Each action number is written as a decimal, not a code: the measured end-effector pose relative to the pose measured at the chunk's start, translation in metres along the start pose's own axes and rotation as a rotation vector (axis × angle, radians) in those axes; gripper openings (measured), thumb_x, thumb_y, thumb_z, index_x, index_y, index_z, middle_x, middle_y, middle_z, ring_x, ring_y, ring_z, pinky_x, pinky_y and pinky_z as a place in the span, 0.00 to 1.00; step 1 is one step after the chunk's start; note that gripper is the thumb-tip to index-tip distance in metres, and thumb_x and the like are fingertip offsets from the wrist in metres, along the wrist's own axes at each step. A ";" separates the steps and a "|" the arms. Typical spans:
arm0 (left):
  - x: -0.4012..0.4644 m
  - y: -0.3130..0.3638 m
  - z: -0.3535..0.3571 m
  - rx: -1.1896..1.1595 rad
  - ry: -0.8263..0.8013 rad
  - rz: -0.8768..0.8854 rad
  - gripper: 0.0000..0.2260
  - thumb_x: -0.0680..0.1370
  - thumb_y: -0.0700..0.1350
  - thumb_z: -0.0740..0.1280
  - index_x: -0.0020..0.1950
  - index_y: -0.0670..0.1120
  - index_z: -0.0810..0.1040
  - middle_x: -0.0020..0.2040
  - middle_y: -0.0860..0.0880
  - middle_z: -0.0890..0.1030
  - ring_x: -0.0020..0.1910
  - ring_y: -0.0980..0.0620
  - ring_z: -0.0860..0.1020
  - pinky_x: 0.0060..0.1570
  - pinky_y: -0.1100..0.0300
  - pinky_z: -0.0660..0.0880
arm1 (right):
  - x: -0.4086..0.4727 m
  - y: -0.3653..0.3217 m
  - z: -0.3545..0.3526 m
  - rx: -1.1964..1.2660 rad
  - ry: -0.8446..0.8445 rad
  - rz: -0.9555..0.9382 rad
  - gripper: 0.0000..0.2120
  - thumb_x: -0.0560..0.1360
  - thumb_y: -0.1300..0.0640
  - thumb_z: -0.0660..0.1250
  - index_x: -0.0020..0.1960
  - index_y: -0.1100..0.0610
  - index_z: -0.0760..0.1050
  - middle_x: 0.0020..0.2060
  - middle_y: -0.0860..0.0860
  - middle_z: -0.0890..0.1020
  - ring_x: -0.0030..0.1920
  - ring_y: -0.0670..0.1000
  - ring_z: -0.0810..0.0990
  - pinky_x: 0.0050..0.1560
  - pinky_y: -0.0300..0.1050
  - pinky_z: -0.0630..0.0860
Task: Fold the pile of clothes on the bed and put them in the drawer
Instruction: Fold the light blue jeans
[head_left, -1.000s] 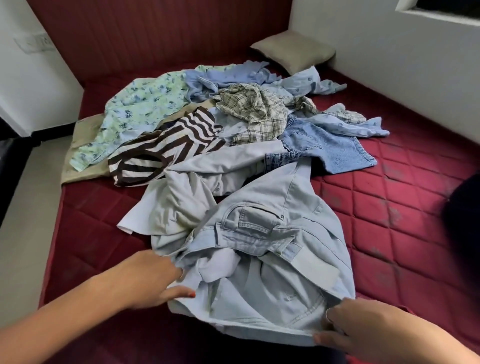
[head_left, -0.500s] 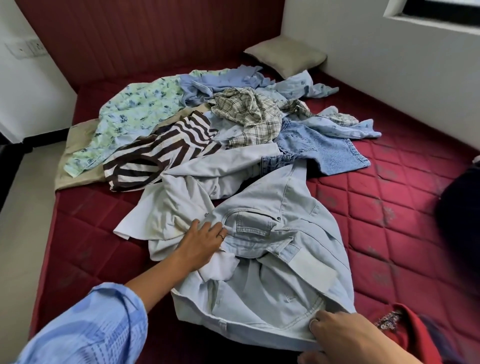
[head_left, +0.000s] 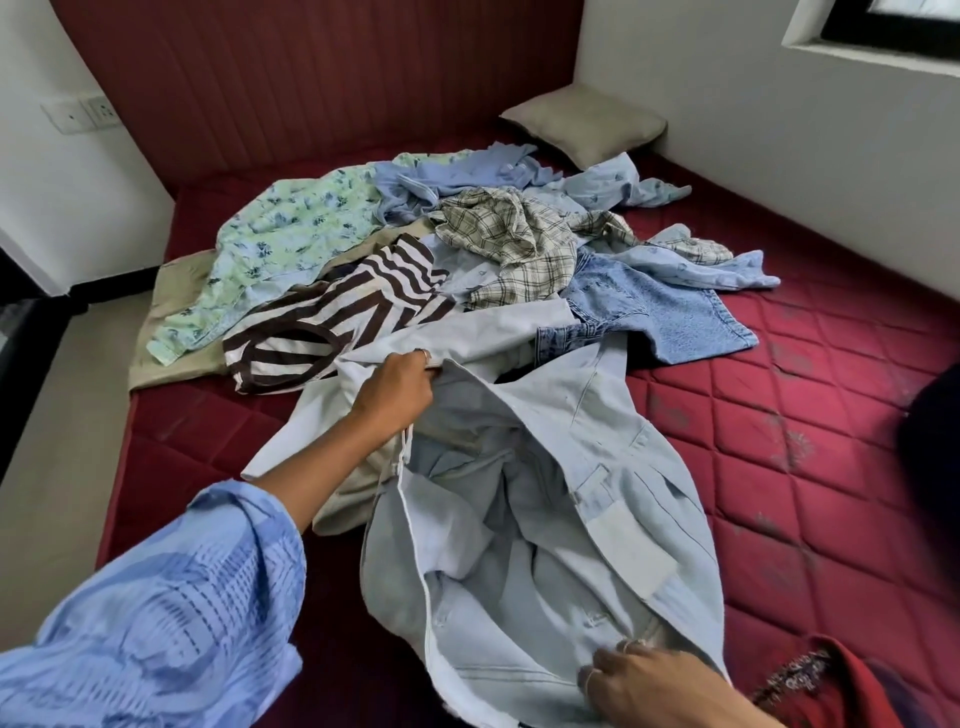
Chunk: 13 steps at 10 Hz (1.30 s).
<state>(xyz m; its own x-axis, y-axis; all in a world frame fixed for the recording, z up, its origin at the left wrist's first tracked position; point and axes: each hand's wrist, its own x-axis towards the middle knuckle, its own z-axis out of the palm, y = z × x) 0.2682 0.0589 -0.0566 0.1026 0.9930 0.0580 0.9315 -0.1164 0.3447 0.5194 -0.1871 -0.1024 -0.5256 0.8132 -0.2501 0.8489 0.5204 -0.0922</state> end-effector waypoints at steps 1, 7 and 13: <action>0.002 0.000 0.005 -0.043 -0.020 0.021 0.09 0.78 0.38 0.60 0.54 0.38 0.76 0.53 0.31 0.78 0.54 0.31 0.76 0.49 0.44 0.74 | 0.008 -0.013 -0.004 -0.141 0.121 0.056 0.16 0.62 0.33 0.51 0.38 0.43 0.55 0.18 0.33 0.68 0.18 0.32 0.66 0.17 0.29 0.53; -0.158 0.034 0.049 -0.084 0.164 0.730 0.21 0.79 0.50 0.62 0.69 0.45 0.68 0.68 0.47 0.73 0.68 0.48 0.71 0.67 0.54 0.64 | 0.132 0.093 -0.092 0.255 0.465 0.691 0.15 0.69 0.60 0.64 0.56 0.54 0.77 0.49 0.61 0.81 0.50 0.64 0.80 0.45 0.52 0.74; -0.252 -0.027 0.116 0.417 -0.152 0.752 0.21 0.83 0.47 0.36 0.52 0.50 0.69 0.41 0.56 0.80 0.43 0.59 0.79 0.68 0.46 0.57 | 0.144 0.189 -0.051 1.467 0.692 1.050 0.09 0.68 0.67 0.61 0.44 0.68 0.78 0.41 0.61 0.79 0.38 0.56 0.77 0.48 0.51 0.74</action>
<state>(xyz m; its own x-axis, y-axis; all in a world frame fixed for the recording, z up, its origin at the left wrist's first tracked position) 0.2575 -0.1861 -0.1890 0.7593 0.6508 -0.0038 0.6467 -0.7552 -0.1075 0.6013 0.0422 -0.1066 0.5318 0.7450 -0.4027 -0.0250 -0.4616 -0.8868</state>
